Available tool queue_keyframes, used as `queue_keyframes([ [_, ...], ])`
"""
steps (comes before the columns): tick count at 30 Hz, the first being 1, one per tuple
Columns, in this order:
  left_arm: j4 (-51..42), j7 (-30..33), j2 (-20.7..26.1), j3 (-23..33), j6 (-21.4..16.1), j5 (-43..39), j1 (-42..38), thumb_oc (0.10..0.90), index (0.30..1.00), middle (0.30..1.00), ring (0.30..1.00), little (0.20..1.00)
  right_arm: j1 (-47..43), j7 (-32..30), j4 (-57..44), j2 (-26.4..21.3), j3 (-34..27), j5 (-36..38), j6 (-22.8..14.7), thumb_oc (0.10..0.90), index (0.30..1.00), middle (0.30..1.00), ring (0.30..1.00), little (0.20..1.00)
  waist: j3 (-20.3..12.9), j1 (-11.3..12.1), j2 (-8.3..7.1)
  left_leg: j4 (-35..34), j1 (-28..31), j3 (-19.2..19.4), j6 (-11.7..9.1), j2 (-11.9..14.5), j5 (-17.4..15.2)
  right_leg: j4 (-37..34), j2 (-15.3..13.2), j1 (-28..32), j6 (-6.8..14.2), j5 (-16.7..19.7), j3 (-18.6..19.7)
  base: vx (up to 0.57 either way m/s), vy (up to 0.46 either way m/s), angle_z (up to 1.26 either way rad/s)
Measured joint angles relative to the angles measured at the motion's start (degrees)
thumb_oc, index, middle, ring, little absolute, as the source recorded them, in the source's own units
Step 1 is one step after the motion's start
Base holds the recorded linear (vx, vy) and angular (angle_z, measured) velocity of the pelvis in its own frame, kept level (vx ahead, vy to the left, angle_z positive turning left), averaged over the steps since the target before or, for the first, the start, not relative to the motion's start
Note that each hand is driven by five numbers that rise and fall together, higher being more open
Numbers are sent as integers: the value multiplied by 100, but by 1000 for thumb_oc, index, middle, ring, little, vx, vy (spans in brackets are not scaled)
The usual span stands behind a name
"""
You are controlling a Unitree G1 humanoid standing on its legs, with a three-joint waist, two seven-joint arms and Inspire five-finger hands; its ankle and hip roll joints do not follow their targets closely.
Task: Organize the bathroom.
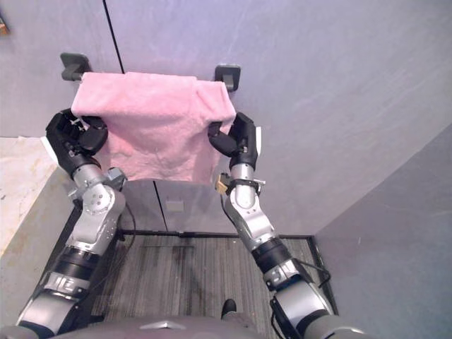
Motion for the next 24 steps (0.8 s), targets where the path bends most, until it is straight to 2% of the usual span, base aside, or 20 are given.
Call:
queue_keyframes([
  [11, 20, 134, 0, 0, 0, 178, -1, 400, 300, 300, 300, 300, -17, 108, 0, -19, -2, 64, 78, 400, 300, 300, 300, 300, 0, -13, 0, 0, 8, 3, 0, 1, -2, 0, 0, 4, 0, 0, 0, 0, 0, 0],
  [12, 21, 135, 0, 0, 0, 184, -1, 518, 476, 476, 476, 476, -17, 115, 0, -19, -2, 73, 78, 450, 375, 375, 375, 375, 0, -13, 0, 0, 8, 3, 0, 1, -2, 0, 0, 4, 0, -1, -1, 0, 0, 0],
  [13, 22, 133, 0, 0, 0, 180, -1, 518, 476, 476, 476, 476, -17, 119, 1, -20, -3, 78, 78, 540, 509, 509, 509, 509, 0, -13, 0, 0, 8, 3, 0, 1, -2, 0, 0, 4, 1, -1, -1, 0, 0, 0],
  [14, 35, 130, 0, 0, 0, 160, 0, 759, 839, 839, 839, 839, -17, 150, 1, -33, -4, 118, 85, 800, 900, 900, 900, 900, 0, -13, 0, 0, 8, 3, 0, 1, -2, 0, 0, 4, 1, -1, -1, 0, 0, 0],
  [15, 61, 126, 0, 1, 0, 153, 0, 759, 839, 839, 839, 839, -16, 193, 1, -55, -4, 157, 98, 800, 900, 900, 900, 900, 0, -12, 0, 0, 8, 3, 0, 1, -3, 0, 0, 4, 1, -1, -1, 0, 0, 0],
  [16, 128, 110, 0, 3, 0, 87, 4, 800, 900, 900, 900, 900, -13, 254, 18, -105, -4, 183, 126, 800, 900, 900, 900, 900, 0, -4, 0, 0, 6, 2, 0, 1, -3, 0, -1, 4, 1, -1, -3, 0, 0, 0],
  [24, 470, -231, 17, 457, 69, -498, 412, 800, 900, 900, 900, 900, 684, 337, 160, -514, -249, 270, 242, 800, 900, 900, 900, 900, 1, 58, -12, -13, -20, -6, -1, -1, -3, -1, -7, -6, 5, -1, -5, -15, -3, 1],
])
